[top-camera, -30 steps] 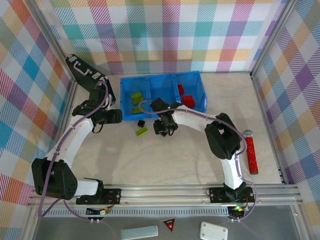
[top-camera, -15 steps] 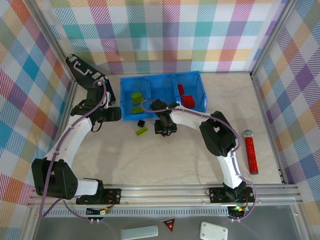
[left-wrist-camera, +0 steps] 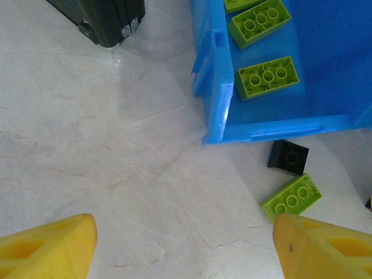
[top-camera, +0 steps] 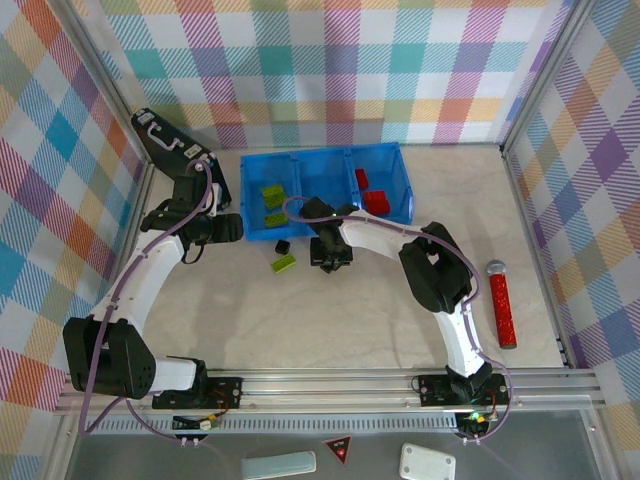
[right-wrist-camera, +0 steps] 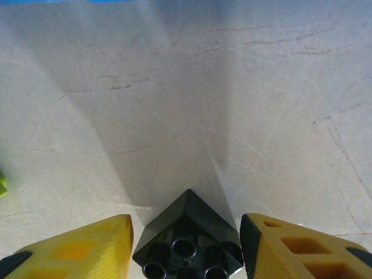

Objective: Sort the legos into containers by color
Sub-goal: Pick up the lego from the center of the table.

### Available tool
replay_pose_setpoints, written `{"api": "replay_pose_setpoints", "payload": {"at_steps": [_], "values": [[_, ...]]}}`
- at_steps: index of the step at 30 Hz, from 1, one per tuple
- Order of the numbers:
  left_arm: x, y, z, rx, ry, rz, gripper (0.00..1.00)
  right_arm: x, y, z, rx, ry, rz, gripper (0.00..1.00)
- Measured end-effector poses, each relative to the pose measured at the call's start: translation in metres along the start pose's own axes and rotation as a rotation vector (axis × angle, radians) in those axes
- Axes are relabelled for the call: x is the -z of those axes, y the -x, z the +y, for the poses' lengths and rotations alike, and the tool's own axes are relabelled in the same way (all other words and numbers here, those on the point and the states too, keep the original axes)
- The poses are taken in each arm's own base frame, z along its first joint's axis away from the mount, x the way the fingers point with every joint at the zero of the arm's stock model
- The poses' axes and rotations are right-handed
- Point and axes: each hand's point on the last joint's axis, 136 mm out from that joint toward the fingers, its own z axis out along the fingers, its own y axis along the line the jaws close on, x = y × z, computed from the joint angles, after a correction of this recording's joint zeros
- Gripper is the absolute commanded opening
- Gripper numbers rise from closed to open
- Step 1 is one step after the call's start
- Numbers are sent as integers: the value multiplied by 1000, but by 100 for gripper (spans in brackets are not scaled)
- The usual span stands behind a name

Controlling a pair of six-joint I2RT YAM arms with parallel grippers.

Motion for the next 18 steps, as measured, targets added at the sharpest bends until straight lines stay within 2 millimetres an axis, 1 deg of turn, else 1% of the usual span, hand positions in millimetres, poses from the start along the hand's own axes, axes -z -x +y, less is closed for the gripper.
{"api": "replay_pose_setpoints", "payload": {"at_steps": [12,18], "values": [[0,0,0,1,-2,0,79,-1,-4,-3,1,-12,16,55],[0,0,0,2,-1,0,79,-1,-5,-4,2,-16,20,51]]}}
